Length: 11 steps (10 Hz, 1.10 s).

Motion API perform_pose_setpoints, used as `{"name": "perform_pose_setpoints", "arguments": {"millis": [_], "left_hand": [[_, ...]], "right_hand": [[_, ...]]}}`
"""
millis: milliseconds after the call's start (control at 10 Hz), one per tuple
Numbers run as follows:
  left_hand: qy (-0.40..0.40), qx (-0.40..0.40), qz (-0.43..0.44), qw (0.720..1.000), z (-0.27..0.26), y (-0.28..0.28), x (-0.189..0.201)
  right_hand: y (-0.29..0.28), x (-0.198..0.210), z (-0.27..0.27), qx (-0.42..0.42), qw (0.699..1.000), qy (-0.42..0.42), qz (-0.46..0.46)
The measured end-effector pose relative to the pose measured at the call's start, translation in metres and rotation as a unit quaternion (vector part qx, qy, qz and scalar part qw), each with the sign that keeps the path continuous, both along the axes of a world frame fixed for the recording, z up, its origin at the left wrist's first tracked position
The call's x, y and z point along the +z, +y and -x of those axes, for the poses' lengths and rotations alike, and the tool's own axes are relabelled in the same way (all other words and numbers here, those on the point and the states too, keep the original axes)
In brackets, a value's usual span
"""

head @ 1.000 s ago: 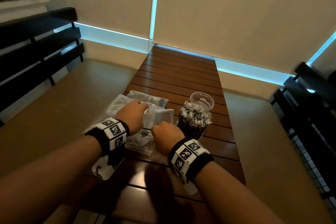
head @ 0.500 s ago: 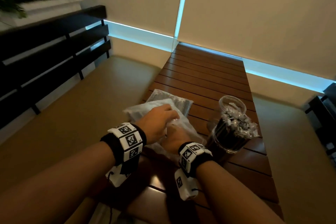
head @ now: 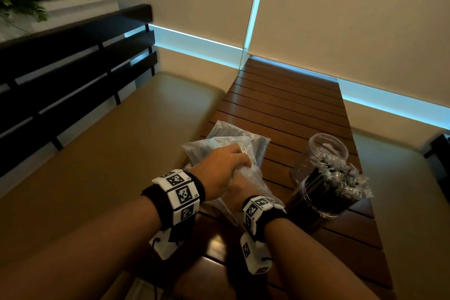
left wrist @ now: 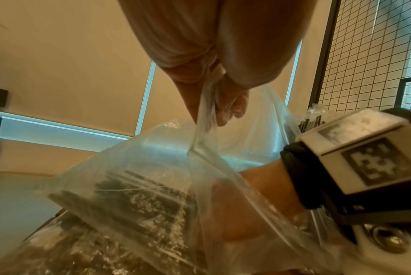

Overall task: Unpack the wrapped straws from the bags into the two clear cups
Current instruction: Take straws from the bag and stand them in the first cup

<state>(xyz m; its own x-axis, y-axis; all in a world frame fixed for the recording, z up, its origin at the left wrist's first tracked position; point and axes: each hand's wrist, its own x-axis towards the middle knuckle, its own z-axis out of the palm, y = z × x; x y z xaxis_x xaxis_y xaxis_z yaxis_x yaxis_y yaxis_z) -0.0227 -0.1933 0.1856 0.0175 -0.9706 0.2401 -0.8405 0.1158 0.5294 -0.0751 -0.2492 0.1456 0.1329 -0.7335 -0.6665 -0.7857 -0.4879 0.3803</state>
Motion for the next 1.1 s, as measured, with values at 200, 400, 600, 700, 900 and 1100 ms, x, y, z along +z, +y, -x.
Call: {"name": "perform_pose_setpoints", "arguments": {"millis": [200,400,600,700,900,1100], "left_hand": [[0.009,0.04,0.008,0.999,-0.004,-0.008,-0.004],[-0.005,0.117,-0.007,0.993,0.002,-0.03,-0.007],[-0.031,0.158,-0.048,0.986,0.03,-0.045,-0.01],[-0.078,0.159,-0.108,0.978,0.041,-0.041,-0.016],[-0.109,0.185,-0.101,0.971,0.054,-0.032,0.008],[0.022,0.104,-0.031,0.994,0.086,-0.024,0.056]], "right_hand": [[-0.011,0.011,0.042,0.108,0.951,-0.288,0.018],[-0.007,0.089,0.085,0.181,0.943,-0.254,0.114],[-0.008,0.176,0.157,0.217,0.934,-0.18,0.219],[-0.01,0.206,0.192,0.182,0.934,-0.178,0.248],[-0.015,0.221,0.238,0.104,0.918,-0.242,0.297],[-0.018,0.193,0.229,0.045,0.865,-0.407,0.29]]}}
